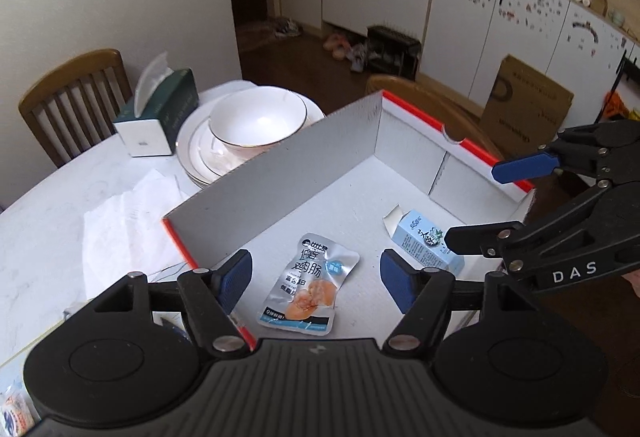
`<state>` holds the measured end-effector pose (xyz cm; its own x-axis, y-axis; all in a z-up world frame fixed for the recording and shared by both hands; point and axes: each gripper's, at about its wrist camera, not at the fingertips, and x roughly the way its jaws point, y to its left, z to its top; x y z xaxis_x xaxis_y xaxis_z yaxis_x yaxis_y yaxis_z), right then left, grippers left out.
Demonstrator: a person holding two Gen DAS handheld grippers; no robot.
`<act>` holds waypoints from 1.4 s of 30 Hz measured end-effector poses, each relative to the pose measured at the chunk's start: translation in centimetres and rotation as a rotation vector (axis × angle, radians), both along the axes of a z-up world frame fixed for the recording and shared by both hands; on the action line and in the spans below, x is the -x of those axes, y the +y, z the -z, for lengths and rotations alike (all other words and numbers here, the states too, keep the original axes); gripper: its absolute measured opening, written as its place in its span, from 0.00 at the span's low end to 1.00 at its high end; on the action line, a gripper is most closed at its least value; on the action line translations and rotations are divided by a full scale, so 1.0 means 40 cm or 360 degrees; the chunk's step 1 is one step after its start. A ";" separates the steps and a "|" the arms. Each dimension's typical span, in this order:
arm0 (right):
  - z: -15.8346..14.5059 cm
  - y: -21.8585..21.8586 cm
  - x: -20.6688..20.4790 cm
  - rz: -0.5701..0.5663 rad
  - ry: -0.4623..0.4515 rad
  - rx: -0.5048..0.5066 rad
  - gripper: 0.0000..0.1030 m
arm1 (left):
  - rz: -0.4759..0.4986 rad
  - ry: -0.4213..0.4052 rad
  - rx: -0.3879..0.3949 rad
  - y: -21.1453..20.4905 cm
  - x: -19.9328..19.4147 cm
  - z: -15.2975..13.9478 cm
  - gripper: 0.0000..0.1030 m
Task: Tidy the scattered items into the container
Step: 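Open the right tool to drop the box while the left tool releases the pouch, then withdraw both tools from the red box back over the table items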
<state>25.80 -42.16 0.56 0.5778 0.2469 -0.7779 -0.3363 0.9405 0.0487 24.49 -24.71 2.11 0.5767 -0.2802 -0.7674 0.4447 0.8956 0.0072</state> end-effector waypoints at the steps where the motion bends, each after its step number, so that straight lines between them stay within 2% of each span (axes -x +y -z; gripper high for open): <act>1: -0.003 0.004 0.006 0.0005 -0.0008 -0.0006 0.80 | -0.0005 -0.0010 0.0005 0.007 0.008 -0.005 0.68; 4: -0.011 0.018 0.024 0.0020 -0.0027 -0.0036 0.81 | -0.0029 -0.0041 0.0030 0.034 0.037 -0.020 0.70; 7: -0.013 0.039 0.044 0.0040 -0.0049 -0.0059 0.83 | -0.0059 -0.0080 0.0063 0.067 0.067 -0.034 0.76; 12: -0.015 0.080 0.082 0.0067 -0.0065 -0.0098 0.84 | -0.0102 -0.0147 0.0051 0.125 0.110 -0.046 0.80; 16: -0.016 0.124 0.117 0.0086 -0.0091 -0.0138 0.85 | -0.0184 -0.0126 0.0111 0.192 0.135 -0.045 0.82; 19: -0.014 0.167 0.145 0.0089 -0.0109 -0.0126 0.86 | -0.0239 -0.0123 0.0136 0.241 0.151 -0.041 0.88; 21: -0.011 0.199 0.164 0.0085 -0.0114 -0.0121 0.86 | -0.0258 -0.0117 0.0142 0.275 0.162 -0.038 0.97; 34: 0.008 0.413 0.267 0.0052 -0.0117 -0.0116 0.93 | -0.0375 -0.0147 0.0196 0.497 0.231 -0.008 1.00; 38: 0.011 0.472 0.279 0.0073 -0.0127 -0.0116 0.99 | -0.0410 -0.0175 0.0164 0.564 0.249 0.006 1.00; 42: 0.019 0.532 0.288 0.0076 -0.0150 -0.0113 0.99 | -0.0462 -0.0229 0.0110 0.632 0.267 0.022 1.00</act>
